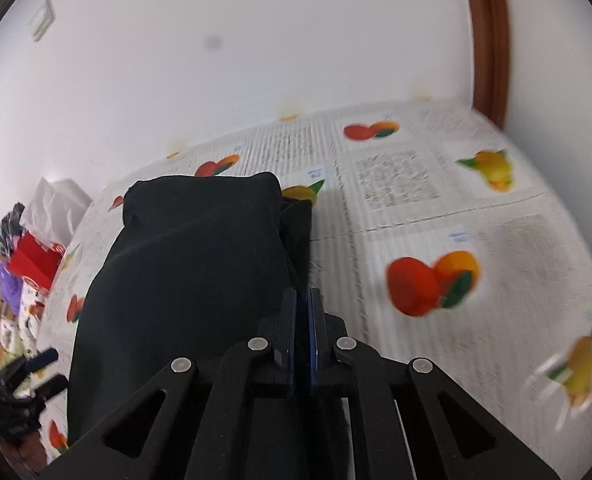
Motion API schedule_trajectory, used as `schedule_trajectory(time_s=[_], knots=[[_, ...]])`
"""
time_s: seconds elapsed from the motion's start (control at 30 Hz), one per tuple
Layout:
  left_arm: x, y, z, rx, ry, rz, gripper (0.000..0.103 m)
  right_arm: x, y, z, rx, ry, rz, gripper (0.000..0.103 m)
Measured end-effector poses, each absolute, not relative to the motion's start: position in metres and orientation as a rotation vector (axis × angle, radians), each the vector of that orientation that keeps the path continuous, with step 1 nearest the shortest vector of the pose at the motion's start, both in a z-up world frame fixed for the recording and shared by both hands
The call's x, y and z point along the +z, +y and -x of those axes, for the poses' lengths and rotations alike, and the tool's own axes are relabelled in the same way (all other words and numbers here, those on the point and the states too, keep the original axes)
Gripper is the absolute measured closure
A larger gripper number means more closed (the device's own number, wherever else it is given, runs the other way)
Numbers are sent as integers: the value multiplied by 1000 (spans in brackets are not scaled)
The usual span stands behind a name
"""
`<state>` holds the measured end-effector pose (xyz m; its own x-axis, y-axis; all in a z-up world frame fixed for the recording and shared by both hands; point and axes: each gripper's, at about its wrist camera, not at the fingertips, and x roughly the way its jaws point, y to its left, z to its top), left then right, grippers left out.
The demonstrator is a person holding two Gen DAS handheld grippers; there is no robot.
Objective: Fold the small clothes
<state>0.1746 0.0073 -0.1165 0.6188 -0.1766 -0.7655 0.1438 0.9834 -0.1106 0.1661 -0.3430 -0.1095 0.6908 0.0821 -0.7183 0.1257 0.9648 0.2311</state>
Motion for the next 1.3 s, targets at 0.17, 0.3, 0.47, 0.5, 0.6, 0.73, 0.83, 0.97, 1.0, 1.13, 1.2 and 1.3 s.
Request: schedule_trajectory(time_s=[0.17,0.3,0.47,0.5,0.6,0.73,0.83,0.97,1.0,1.13,1.2,1.3], knots=[[-117,-4,-162,-228,884,37,38,-123,-332,-126,50,832,-261,71],[-121,-11,-154,-241,892,31,38,-143,-344,-111,61,843,-362,98],[-121,-11,-142,-226,903,19,38,-133,-360,-90,69,726,-503,99],[-121,-11,-140,-222,903,16,38,-133,-358,-88,58,734,-489,99],[-122,-10,-132,-222,907,11,38,-134,-347,-82,15,760,-425,95],[-127,-10,-122,-219,914,-1,38,-136,-344,-65,-26,773,-362,95],[-130,-8,-112,-217,913,-12,38,-132,-344,-46,-66,769,-312,93],[-133,-7,-99,-229,914,-31,38,-124,-340,-18,-125,762,-194,84],[-135,-8,-95,-235,913,-40,38,-124,-340,-12,-122,769,-180,79],[-146,-13,-90,-230,930,-64,38,-139,-336,2,-76,798,-191,65],[-151,-15,-92,-225,938,-60,38,-148,-332,-1,-69,814,-206,65],[-154,-18,-95,-208,919,-64,39,-155,-326,-7,-44,789,-250,65]])
